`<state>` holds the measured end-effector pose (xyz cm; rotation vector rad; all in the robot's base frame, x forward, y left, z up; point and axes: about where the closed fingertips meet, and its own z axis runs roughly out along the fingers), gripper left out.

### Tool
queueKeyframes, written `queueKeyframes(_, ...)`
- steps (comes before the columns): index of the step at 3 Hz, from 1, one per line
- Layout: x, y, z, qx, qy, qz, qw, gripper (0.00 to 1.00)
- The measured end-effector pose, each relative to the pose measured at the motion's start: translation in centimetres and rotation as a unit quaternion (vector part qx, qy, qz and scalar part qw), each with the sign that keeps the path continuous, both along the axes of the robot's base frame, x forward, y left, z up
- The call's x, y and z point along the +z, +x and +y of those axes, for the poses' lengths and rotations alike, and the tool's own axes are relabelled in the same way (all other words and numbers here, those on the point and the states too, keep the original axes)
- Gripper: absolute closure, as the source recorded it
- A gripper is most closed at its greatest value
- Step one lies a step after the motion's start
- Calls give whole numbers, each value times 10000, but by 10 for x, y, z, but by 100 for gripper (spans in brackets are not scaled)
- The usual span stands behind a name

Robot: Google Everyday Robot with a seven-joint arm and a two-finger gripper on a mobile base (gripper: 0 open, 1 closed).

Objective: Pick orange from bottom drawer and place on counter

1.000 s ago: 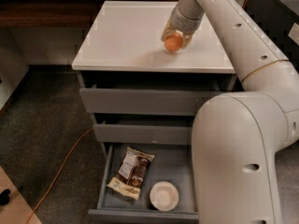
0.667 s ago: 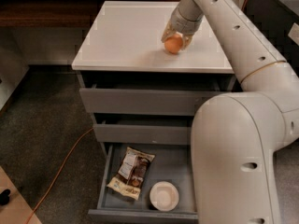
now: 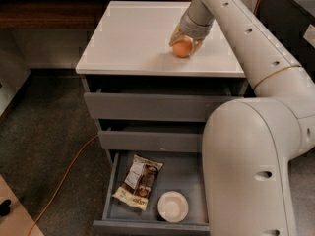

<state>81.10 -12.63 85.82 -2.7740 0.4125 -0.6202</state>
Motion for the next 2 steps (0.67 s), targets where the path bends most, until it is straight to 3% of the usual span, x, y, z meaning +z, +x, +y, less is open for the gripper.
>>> queueKeyframes(1,0,1,-1,-31,25,-35,10000,0)
queueKeyframes(2,0,1,-1,-31,24,-34,10000,0)
